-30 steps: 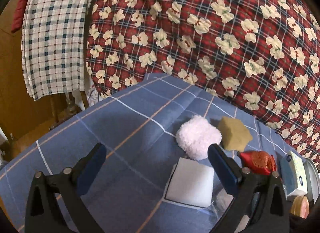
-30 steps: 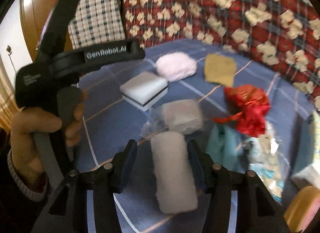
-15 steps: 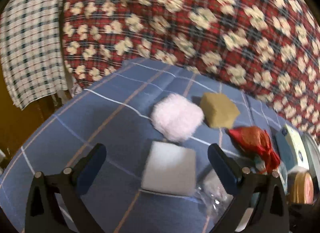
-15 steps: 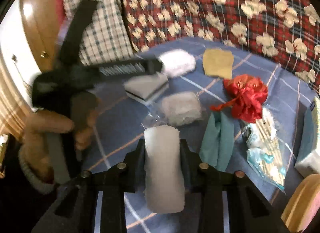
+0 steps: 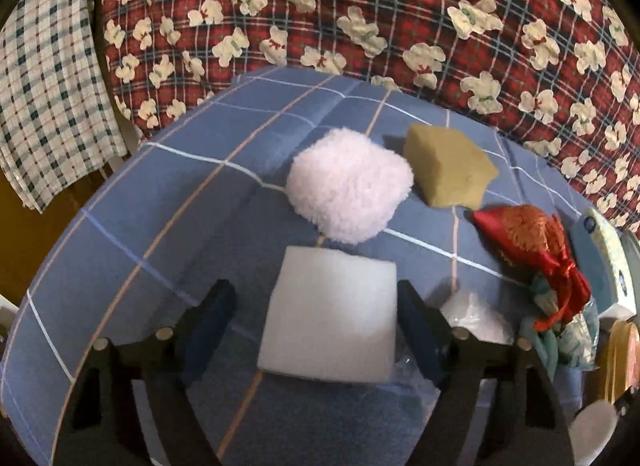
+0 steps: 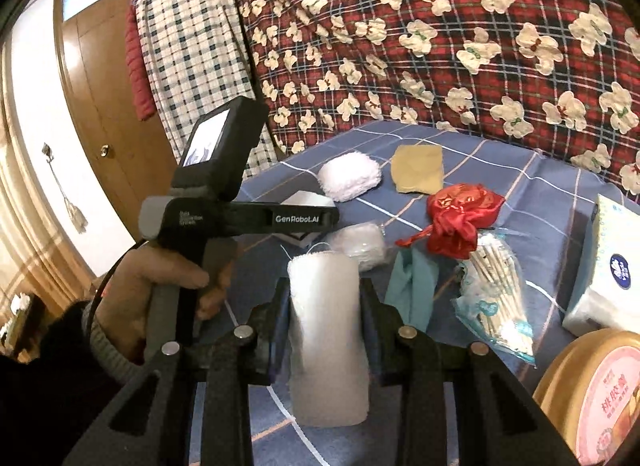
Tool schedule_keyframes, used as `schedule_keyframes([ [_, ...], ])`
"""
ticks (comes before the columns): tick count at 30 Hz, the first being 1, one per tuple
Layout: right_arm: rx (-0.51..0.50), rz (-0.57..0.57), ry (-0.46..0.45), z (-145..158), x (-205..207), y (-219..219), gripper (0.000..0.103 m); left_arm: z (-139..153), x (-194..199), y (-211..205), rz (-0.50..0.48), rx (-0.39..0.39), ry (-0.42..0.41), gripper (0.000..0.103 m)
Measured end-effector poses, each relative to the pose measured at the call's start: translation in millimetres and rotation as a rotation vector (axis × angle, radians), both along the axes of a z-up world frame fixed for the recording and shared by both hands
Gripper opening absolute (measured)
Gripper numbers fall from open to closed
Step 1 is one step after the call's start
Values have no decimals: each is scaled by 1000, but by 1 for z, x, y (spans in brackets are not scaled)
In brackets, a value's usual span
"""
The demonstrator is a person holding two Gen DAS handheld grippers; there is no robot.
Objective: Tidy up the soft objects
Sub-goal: 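Grasp the white square sponge with the left tool while the right tool holds the foam roll, then carry the sponge and foam roll over the round metal tin with both tools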
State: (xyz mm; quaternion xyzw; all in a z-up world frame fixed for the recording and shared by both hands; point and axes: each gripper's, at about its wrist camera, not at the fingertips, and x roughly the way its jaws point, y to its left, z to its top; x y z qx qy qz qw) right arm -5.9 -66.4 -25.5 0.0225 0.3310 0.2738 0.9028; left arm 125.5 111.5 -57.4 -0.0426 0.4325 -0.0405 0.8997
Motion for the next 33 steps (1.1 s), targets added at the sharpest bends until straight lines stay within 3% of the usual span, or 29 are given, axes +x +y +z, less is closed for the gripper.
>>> schedule_keyframes([
  [3, 6, -9, -6, 1, -1, -2, 35, -1, 0, -4, 1, 27, 10, 72],
  [5, 14, -14, -10, 2, 0, -4, 35, -1, -2, -5, 12, 46, 7, 53],
  [11, 35, -54, -24, 4, 1, -14, 35, 1, -5, -6, -21, 19, -9, 53],
  [15, 59, -102, -62, 11, -1, -25, 35, 4, -11, 7, 11, -57, -39, 53],
  [24, 21, -230, -191, 27, -18, -51, 35, 34, -57, 29, 188, -102, -330, 53],
  [33, -34, -347, -285, 37, -39, -82, 35, 48, -88, 10, 209, -53, -497, 53],
])
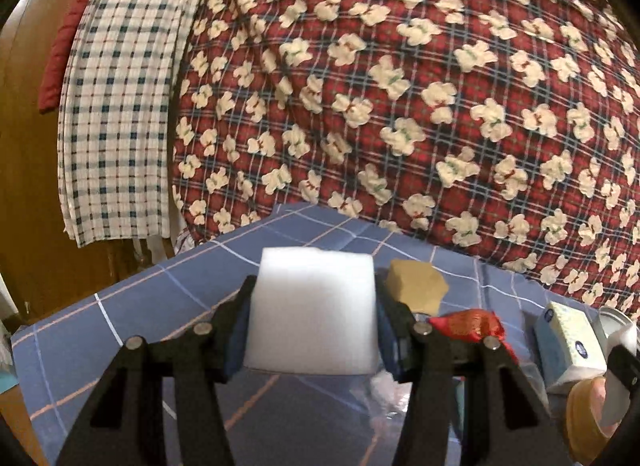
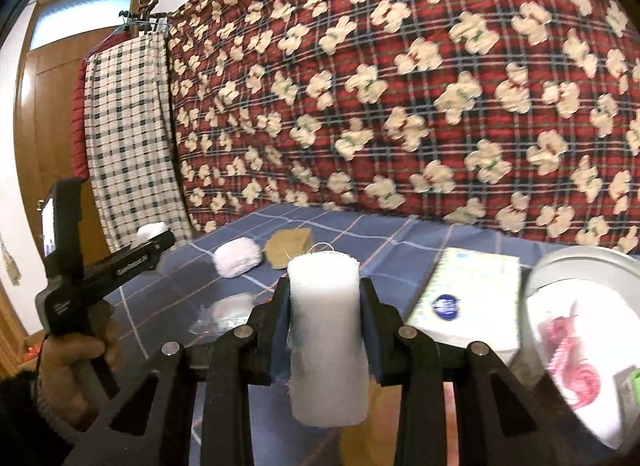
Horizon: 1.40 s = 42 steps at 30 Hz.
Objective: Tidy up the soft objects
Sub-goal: 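Carry the sponge and foam roll over the round metal tin with both tools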
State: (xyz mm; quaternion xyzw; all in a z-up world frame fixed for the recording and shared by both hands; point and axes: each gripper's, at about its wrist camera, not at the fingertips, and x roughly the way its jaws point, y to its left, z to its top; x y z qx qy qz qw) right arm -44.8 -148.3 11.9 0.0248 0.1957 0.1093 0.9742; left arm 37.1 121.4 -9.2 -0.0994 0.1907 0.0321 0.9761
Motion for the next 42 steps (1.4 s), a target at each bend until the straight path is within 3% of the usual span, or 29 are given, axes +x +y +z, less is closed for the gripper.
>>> schedule_keyframes([
  [20, -38, -126, -69, 8, -28, -46, 35, 3, -31, -92, -153, 103, -26, 53],
  [42, -31, -257, -81, 11, -44, -104, 35, 9, -53, -159, -281, 112, -26, 53],
])
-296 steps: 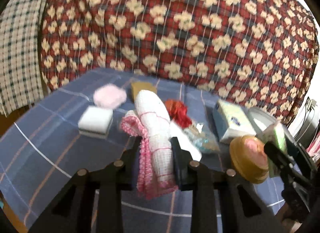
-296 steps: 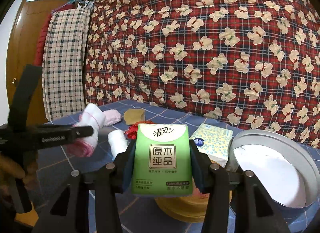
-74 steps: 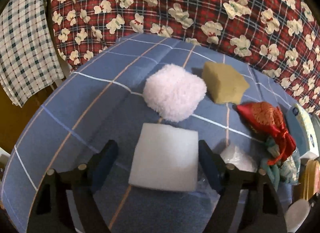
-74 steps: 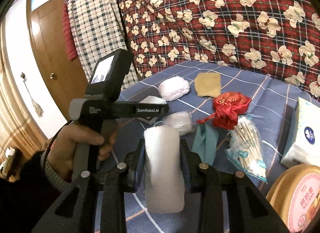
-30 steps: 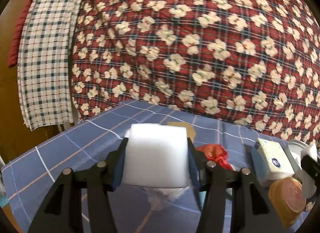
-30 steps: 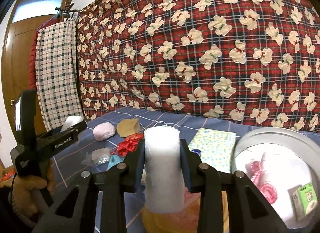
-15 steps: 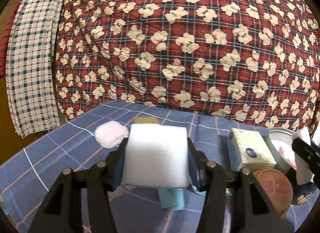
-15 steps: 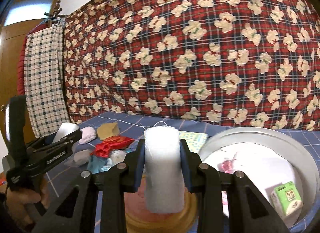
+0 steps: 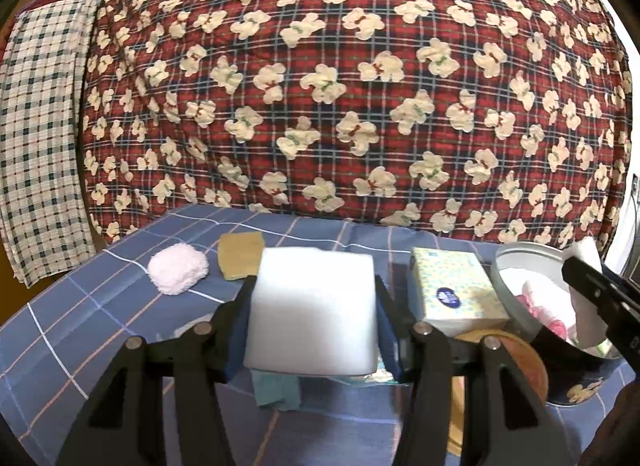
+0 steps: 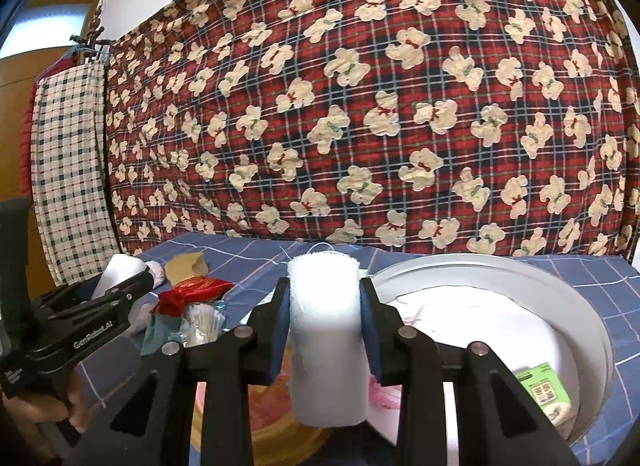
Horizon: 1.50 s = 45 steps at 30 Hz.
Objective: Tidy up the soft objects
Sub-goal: 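Carry the sponge and foam roll over the round metal tin with both tools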
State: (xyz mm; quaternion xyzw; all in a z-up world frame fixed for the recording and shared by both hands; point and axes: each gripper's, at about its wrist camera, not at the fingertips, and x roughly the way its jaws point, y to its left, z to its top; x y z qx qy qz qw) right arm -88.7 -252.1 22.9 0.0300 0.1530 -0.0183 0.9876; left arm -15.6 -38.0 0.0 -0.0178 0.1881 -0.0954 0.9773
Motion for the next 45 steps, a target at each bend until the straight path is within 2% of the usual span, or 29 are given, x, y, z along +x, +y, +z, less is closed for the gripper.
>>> schedule_keyframes([
  [24, 26, -154, -50, 9, -26, -70, 35, 13, -22, -62, -141, 9, -25, 53],
  [37, 56, -270, -51, 10, -38, -118, 35, 19, -31, -114, -258, 16, -31, 53],
  [45, 35, -358, -31, 9, -42, -147, 35, 23, -35, -147, -339, 9, -25, 53],
])
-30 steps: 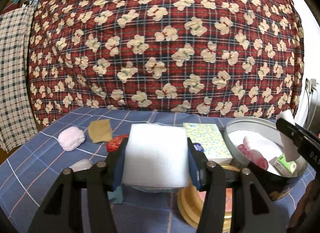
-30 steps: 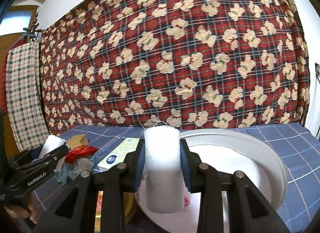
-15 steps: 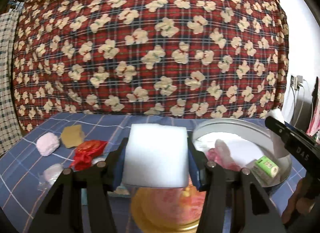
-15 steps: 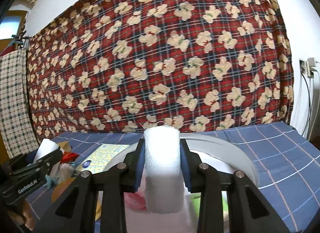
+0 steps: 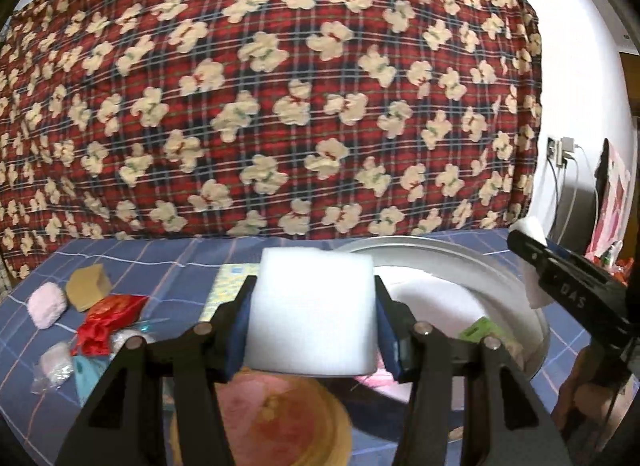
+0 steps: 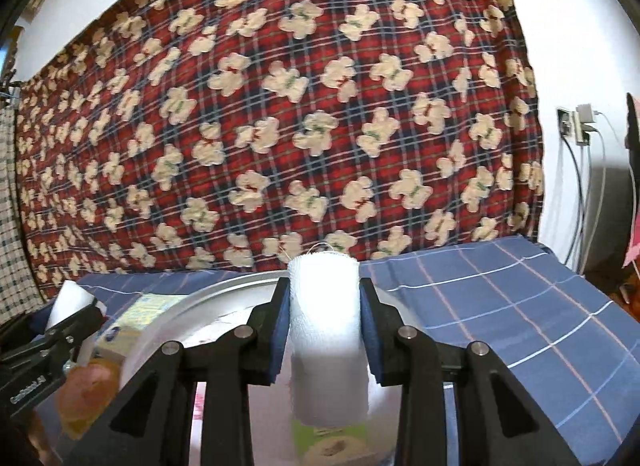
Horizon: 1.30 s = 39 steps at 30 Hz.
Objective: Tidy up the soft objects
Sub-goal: 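Carry the sponge and foam roll over the round metal tin with both tools, then open the right tool to drop the foam roll into the tin while the left tool drops the sponge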
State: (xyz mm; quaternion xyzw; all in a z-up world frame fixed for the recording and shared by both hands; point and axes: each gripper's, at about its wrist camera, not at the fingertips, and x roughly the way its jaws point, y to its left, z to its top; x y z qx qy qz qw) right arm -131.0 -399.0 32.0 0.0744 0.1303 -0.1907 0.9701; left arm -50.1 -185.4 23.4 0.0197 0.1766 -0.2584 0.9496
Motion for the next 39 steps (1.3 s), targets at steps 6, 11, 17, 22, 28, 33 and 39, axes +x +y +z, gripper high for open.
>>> schedule_keyframes([
  [6, -1, -57, 19, -1, 2, -19, 35, -1, -3, -26, -51, 13, 1, 53],
  [11, 1, -60, 71, -9, 15, -27, 35, -4, -6, -55, -106, 33, 14, 53],
  [17, -11, -27, 151, -21, 34, -27, 35, -13, -7, -89, -159, 74, 52, 53],
  [22, 8, -2, 197, -29, 44, -28, 36, -18, -8, -99, -168, 109, 56, 53],
  [28, 28, 9, 220, -33, 49, -30, 36, -25, -4, -104, -164, 129, 81, 53],
  [33, 39, 14, 220, -34, 49, -31, 36, -28, -4, -107, -162, 144, 83, 53],
  [39, 64, 36, 214, -34, 48, -31, 37, -31, -3, -107, -150, 156, 79, 55],
])
